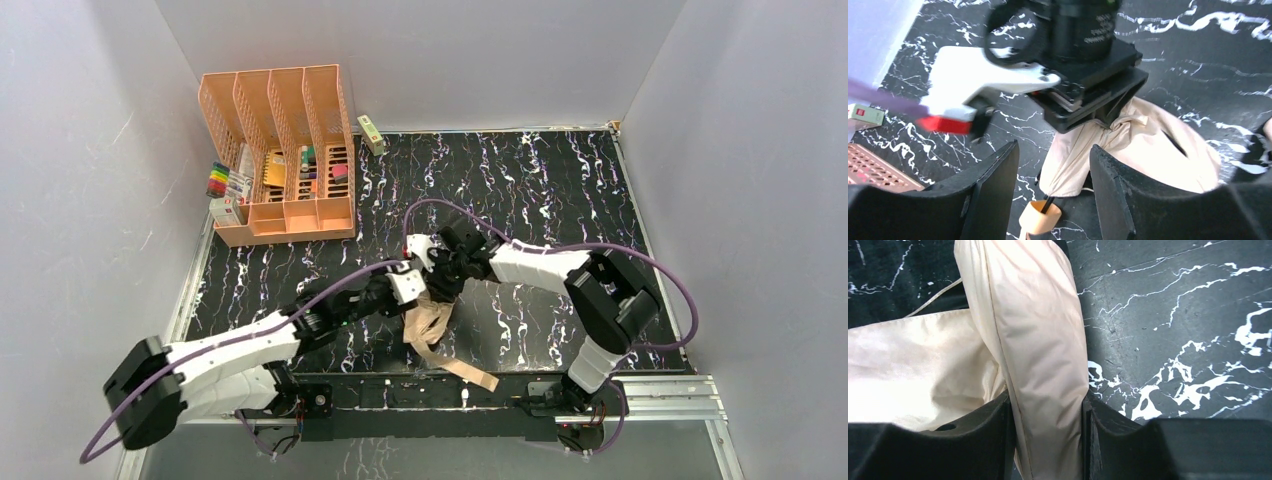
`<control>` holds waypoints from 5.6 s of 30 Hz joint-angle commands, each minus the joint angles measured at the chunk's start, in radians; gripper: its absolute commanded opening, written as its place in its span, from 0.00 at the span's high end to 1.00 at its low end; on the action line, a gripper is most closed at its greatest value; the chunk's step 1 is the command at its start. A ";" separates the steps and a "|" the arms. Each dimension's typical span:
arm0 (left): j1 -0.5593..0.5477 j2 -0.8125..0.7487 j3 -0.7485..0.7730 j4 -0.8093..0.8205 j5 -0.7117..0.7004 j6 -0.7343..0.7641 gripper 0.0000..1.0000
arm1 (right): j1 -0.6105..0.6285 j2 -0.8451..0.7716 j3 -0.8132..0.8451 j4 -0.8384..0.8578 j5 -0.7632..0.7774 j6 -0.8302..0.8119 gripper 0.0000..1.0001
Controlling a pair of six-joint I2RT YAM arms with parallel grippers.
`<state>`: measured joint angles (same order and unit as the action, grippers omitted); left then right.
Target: Put away the umbrella
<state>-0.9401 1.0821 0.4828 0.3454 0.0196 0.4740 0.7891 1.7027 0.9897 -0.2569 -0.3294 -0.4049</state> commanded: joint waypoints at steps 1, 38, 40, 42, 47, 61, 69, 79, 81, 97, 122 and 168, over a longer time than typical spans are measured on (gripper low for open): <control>-0.004 -0.199 -0.031 -0.148 -0.037 -0.145 0.47 | 0.034 -0.032 -0.129 0.174 0.257 -0.035 0.90; 0.328 0.311 0.335 -0.326 0.538 -0.275 0.09 | 0.300 -0.160 -0.652 0.837 0.536 -0.538 0.82; 0.328 0.347 0.345 -0.339 0.561 -0.267 0.06 | 0.300 -0.163 -0.649 0.834 0.534 -0.538 0.82; 0.328 0.370 0.345 -0.339 0.577 -0.263 0.05 | 0.300 -0.163 -0.644 0.825 0.529 -0.535 0.82; 0.328 0.435 0.365 -0.408 0.543 -0.203 0.03 | 0.303 -0.164 -0.635 0.812 0.518 -0.533 0.82; 0.342 0.591 0.435 -0.568 0.598 -0.103 0.20 | 0.311 -0.144 -0.623 0.803 0.518 -0.546 0.82; 0.341 0.632 0.476 -0.589 0.558 -0.094 0.60 | 0.315 -0.142 -0.617 0.807 0.517 -0.533 0.81; 0.330 0.524 0.405 -0.517 0.430 -0.062 1.00 | 0.320 -0.285 -0.597 0.733 0.504 -0.506 0.47; 0.322 0.500 0.380 -0.490 0.404 -0.055 1.00 | 0.321 -0.352 -0.585 0.684 0.499 -0.497 0.40; 0.234 0.404 0.230 -0.304 0.199 0.036 1.00 | 0.290 -0.873 -0.419 0.284 0.583 0.253 0.31; 0.015 0.294 -0.068 0.108 -0.229 0.292 1.00 | -0.256 -0.199 0.080 -0.031 -0.439 0.032 0.03; -0.070 -0.079 0.016 -0.111 -0.213 -0.048 0.21 | -0.018 0.062 0.012 0.036 0.142 -0.103 0.76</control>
<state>-1.0031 1.1397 0.4541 0.3424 -0.2276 0.5724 0.7677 1.7813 1.0798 -0.2974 -0.4435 -0.5030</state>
